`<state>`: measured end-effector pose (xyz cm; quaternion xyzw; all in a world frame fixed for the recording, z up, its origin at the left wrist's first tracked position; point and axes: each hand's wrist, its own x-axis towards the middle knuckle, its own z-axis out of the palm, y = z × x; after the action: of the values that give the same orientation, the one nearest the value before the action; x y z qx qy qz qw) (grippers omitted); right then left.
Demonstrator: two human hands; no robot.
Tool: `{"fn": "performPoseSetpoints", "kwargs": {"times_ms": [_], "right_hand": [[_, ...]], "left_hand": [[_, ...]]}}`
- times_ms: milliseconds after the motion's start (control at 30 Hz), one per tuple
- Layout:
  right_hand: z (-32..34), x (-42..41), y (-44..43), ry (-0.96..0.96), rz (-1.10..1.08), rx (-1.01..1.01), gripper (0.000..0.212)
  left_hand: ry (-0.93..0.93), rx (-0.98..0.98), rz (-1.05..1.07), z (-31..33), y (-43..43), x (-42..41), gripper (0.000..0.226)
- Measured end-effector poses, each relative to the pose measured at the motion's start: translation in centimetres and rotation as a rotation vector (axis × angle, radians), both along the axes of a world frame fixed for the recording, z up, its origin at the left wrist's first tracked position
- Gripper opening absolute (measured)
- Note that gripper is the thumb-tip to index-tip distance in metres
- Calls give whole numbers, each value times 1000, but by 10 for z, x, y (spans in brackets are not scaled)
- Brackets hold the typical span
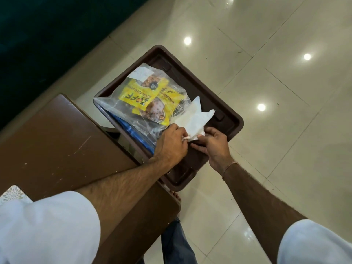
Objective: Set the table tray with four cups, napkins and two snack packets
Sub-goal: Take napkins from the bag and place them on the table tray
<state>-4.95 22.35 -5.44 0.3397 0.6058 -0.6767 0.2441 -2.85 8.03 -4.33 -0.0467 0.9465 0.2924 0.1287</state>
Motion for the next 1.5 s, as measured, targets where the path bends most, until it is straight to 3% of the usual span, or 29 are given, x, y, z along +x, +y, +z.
{"fn": "performPoseSetpoints", "kwargs": {"times_ms": [233, 333, 400, 467, 533, 633, 667, 733, 833, 900, 1167, 1367, 1500], "right_hand": [[3, 3, -6, 168, 149, 423, 36], [8, 2, -7, 259, 261, 674, 43], [12, 4, -12, 328, 291, 727, 38], [14, 4, -17, 381, 274, 706, 35], [16, 1, -20, 360, 239, 562, 42], [18, -6, -16, 220, 105, 137, 55], [16, -7, -14, 190, 61, 91, 56], [14, -10, -9, 163, 32, 184, 53], [8, -14, -6, 172, 143, 395, 44], [6, -19, -8, 201, 228, 480, 41], [-2, -34, -29, 243, 301, 730, 36], [-2, -34, -25, 137, 91, 544, 24], [-1, -28, -19, 152, 42, 461, 23]], "left_hand": [[-29, 170, 289, 3, -4, -4, 13], [-34, 213, 330, 4, -3, -1, 12], [-27, 228, 341, 6, -1, 1, 17], [-15, 253, 353, 8, 3, 1, 23], [-45, 340, 411, 13, 10, 0, 24], [-212, 689, 621, 20, 18, -9, 20], [-269, 782, 679, 21, 19, -11, 19], [-316, 785, 690, 21, 19, -14, 18], [-192, 369, 512, 12, 19, -11, 21], [-121, 221, 433, 5, 21, -7, 27], [-179, 251, 576, -1, 35, -24, 46], [-247, 433, 728, 0, 38, -35, 47], [-331, 511, 678, -8, 28, -33, 30]]}}
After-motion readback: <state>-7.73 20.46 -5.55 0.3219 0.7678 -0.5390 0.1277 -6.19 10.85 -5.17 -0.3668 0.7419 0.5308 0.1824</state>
